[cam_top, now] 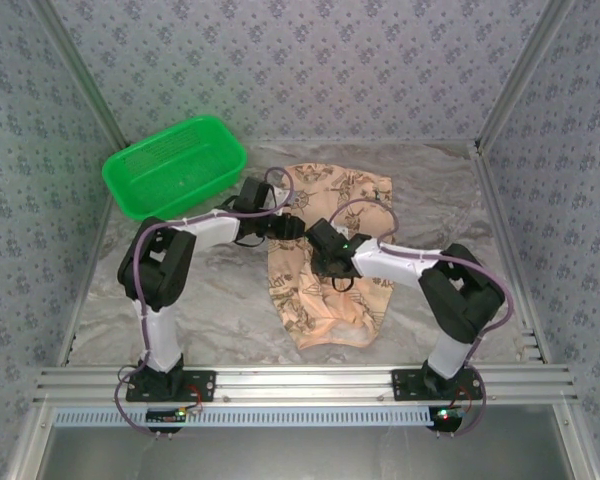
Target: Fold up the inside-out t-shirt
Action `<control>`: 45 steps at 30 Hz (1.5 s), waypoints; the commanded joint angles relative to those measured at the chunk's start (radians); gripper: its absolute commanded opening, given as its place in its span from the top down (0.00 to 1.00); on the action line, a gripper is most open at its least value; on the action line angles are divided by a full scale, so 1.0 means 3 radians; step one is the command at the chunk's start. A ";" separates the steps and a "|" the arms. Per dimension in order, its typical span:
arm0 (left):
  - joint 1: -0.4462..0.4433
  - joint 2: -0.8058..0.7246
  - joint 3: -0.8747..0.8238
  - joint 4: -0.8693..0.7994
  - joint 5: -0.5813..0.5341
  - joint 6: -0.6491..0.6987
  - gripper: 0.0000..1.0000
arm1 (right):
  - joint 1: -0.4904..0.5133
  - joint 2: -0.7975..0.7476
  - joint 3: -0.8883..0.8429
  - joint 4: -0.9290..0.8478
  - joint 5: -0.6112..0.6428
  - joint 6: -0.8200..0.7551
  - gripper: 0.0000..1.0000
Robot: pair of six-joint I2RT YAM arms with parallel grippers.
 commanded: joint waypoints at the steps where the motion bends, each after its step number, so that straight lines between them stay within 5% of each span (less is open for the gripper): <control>1: -0.0049 -0.0078 -0.0061 -0.0058 0.0135 0.0115 0.85 | -0.0041 -0.0328 -0.0045 -0.0058 -0.0124 -0.0172 0.59; 4: -0.0049 -0.0159 -0.0082 -0.0116 0.0196 0.0098 0.99 | -0.0039 -0.0454 -0.0059 -0.0068 -0.0311 -0.0291 0.56; 8: -0.0044 -0.0290 -0.0054 -0.0279 0.0207 -0.0090 1.00 | 0.0088 -0.0426 -0.0084 -0.0059 -0.0267 -0.0087 0.58; 13: -0.0049 -0.0321 -0.0020 -0.0417 0.0201 -0.0241 1.00 | 0.0091 -0.0309 -0.0266 0.0083 -0.0144 0.0766 0.72; 17: -0.0046 -0.0301 -0.0058 -0.0387 0.0194 -0.0263 1.00 | 0.0086 -0.0163 -0.0312 0.0199 -0.0215 0.1179 0.63; 28: -0.0049 -0.0410 -0.0183 -0.0375 0.0256 -0.0246 1.00 | 0.0105 0.0185 -0.0084 0.0224 0.0078 0.1272 0.70; 36: -0.0049 -0.0418 -0.0245 -0.0308 0.0324 -0.0257 1.00 | 0.0159 0.0351 0.0124 0.0152 0.0203 0.1224 0.66; 43: -0.0044 -0.0448 -0.0250 -0.0335 0.0325 -0.0248 1.00 | 0.0161 0.0355 0.0184 0.0082 0.0355 0.1121 0.78; 45: -0.0034 -0.0448 -0.0254 -0.0341 0.0309 -0.0242 1.00 | 0.0143 0.0421 0.0177 0.0146 0.0354 0.1006 0.90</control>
